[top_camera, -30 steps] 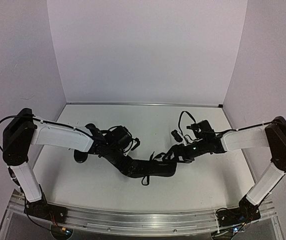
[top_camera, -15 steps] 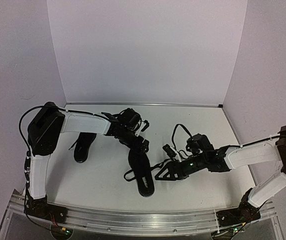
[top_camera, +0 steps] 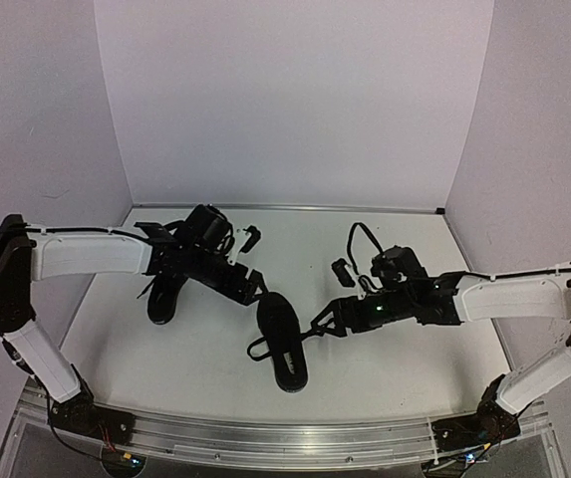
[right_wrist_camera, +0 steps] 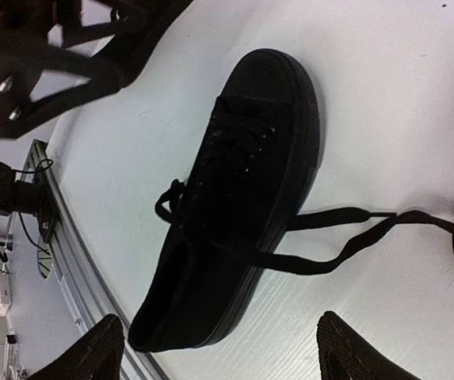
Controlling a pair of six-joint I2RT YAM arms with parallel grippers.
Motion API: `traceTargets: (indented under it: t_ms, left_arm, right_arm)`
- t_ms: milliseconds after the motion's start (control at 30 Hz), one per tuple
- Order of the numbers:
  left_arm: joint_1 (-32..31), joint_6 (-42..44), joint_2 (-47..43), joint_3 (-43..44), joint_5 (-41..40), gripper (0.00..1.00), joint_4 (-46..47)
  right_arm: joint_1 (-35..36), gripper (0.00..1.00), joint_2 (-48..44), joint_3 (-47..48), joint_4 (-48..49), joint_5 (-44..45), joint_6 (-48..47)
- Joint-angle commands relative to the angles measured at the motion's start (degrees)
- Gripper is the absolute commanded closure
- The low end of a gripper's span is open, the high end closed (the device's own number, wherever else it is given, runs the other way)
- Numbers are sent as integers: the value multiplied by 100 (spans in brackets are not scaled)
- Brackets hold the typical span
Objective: Tie the shoes
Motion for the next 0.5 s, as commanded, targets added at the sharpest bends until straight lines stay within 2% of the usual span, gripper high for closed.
traceTargets:
  t_ms: [0,133,233,467]
  left_arm:
    - [-50,-328,-334,-815,436,14,209]
    - [-92,-535,-736,-1419,415,17,338]
    - [-99,-700,-1040,-1790,441,18,523]
    - [-171,-775,-1146,-2204,488,20,738]
  right_arm:
    - [-5,21,647,704,-495,98,-528]
    - [217,22,908,915,-537,-163,-413]
    - [501,26,1060,941,-539,-157,-223]
    - [832,31,1417,1167,-495,13,40]
